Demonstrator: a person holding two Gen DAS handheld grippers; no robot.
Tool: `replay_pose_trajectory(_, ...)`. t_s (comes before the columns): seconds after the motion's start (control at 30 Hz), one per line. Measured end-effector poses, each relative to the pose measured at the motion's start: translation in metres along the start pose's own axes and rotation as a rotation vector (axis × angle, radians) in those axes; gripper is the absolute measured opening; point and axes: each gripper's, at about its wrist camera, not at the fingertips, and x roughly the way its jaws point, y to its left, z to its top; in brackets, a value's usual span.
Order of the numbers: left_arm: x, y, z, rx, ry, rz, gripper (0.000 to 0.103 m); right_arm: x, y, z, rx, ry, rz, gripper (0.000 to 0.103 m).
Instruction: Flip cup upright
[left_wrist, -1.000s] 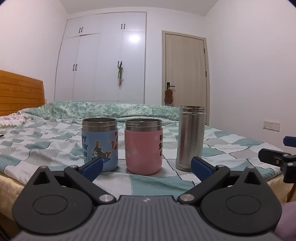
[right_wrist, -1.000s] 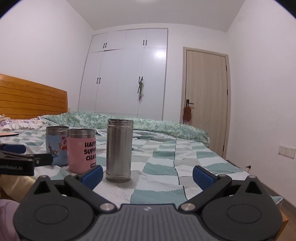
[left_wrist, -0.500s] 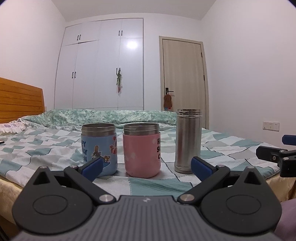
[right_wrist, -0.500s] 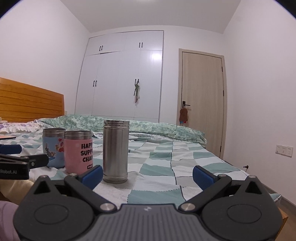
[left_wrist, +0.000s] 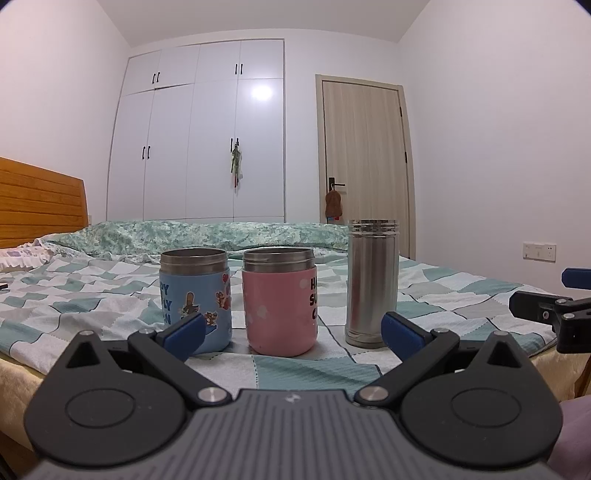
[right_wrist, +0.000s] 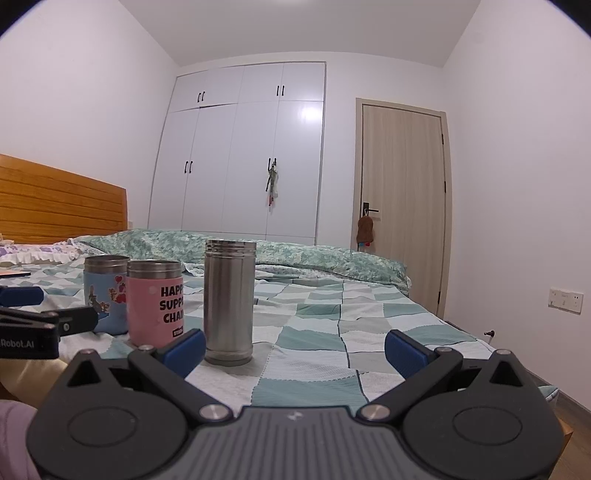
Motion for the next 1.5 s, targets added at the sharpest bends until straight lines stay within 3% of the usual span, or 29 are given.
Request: replay_pose_trajectory(1.5, -0.0005, 0.0000, 0.0008, -0.017, -0.005, -0.003, 0.103, 0.0005, 0.0007, -0.0002, -0.004, -0.001, 0.000, 0.103)
